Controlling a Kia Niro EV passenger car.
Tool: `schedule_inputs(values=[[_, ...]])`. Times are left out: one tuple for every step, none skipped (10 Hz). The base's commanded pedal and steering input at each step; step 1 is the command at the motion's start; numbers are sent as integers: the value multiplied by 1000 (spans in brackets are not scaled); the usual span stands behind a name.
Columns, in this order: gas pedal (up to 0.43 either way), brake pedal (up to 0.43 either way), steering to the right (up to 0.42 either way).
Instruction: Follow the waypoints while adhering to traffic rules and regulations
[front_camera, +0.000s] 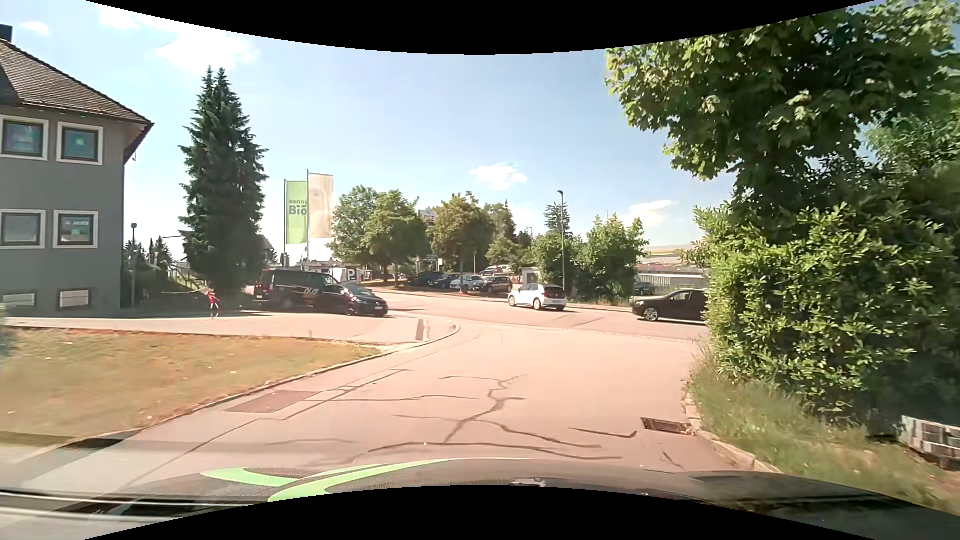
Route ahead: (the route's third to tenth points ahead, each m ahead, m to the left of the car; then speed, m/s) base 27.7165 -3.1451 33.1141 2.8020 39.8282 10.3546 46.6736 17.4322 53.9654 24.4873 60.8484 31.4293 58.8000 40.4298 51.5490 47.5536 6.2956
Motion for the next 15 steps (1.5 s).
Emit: schedule_inputs(values=[[0,73,115],[0,98,115],[0,104,115],[0,122,115],[0,146,115],[0,159,117],[0,171,127],[0,177,136],[0,183,146],[0,189,158],[0,195,170],[0,201,185],[0,213,192],[0,220,198],[0,226,199]])
